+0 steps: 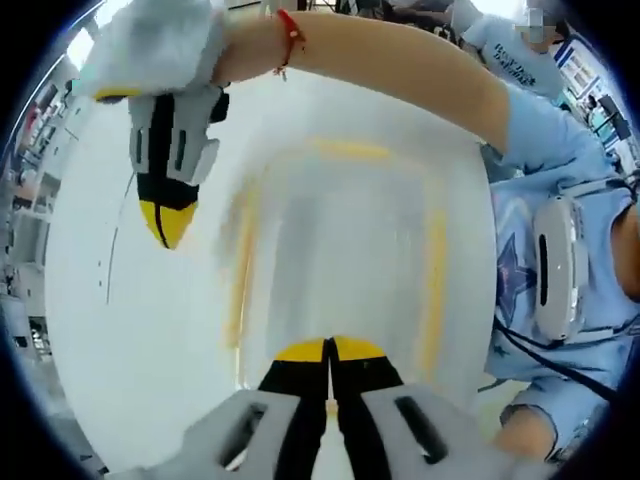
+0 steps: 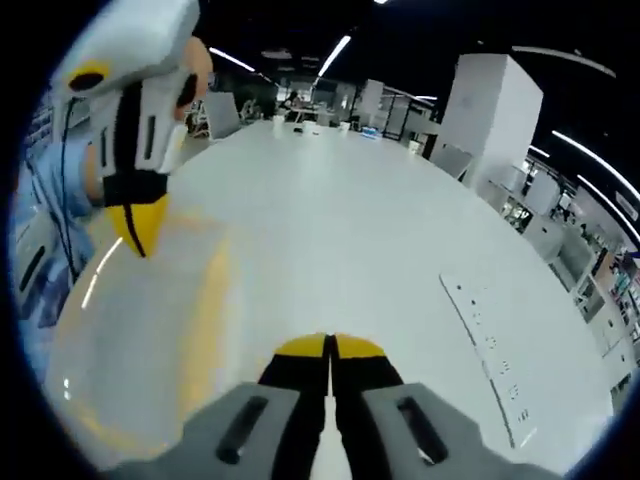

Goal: Snap each plastic latch of the storage box into its locked position after aligning the lid with the box until every specified latch is closed and the lid sits flush.

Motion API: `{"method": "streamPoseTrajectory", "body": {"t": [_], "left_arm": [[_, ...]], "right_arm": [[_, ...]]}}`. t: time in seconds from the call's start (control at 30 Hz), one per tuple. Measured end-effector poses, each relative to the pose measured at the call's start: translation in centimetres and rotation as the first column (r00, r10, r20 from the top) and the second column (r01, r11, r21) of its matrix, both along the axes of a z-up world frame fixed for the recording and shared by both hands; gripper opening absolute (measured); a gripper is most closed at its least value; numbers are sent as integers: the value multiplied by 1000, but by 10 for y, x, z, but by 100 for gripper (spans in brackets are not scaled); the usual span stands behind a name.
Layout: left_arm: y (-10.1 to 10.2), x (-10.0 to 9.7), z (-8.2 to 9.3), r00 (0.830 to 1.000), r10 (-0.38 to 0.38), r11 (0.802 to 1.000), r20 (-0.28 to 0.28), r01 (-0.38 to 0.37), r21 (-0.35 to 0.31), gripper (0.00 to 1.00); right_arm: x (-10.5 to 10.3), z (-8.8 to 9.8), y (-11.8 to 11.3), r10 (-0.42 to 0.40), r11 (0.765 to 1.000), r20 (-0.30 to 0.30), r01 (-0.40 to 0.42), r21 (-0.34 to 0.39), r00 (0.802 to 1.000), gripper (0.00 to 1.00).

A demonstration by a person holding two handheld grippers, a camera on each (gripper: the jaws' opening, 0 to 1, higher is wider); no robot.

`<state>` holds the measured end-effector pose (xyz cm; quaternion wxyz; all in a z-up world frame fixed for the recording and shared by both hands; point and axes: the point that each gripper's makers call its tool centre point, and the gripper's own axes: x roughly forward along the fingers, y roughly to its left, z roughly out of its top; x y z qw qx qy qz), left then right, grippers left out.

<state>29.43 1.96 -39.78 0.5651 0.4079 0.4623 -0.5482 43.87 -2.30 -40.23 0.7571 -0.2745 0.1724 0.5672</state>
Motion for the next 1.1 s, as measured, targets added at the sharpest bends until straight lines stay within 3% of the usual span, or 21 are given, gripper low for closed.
{"method": "streamPoseTrajectory", "body": {"t": [0.13,0.3,0.5,0.57,0.73,0.8,0.87,0.93,1.0,1.1], "left_arm": [[0,-2,1,1000,-9,999,-2,9,-45,0],[0,-5,3,1000,-3,996,27,6,-94,0],[-2,-5,5,999,29,979,43,-20,-204,1],[-1,-7,6,998,35,970,53,-21,-240,1],[-2,-11,7,996,46,957,80,-20,-290,6],[-9,-1,14,985,98,925,145,-36,-379,11],[-11,4,25,975,142,891,170,-51,-452,11],[-11,14,43,953,214,831,213,-62,-553,14],[-5,14,61,943,258,759,212,-62,-648,14],[11,18,81,911,339,675,233,-64,-735,15]], "right_arm": [[-2,15,-12,-91,995,88,87,47,992,9],[-14,40,-33,-222,966,179,191,175,959,10],[-44,65,-55,-309,917,159,249,310,938,16],[-55,75,-61,-342,890,155,266,371,927,16],[-76,80,-67,-349,868,120,272,414,929,18],[-89,83,-66,-348,865,128,265,427,929,18],[-100,88,-67,-346,866,148,255,430,926,19],[-111,94,-67,-344,867,174,240,438,923,20],[-124,102,-71,-353,866,221,229,444,909,20],[-137,110,-81,-384,849,252,233,474,889,20]]}}
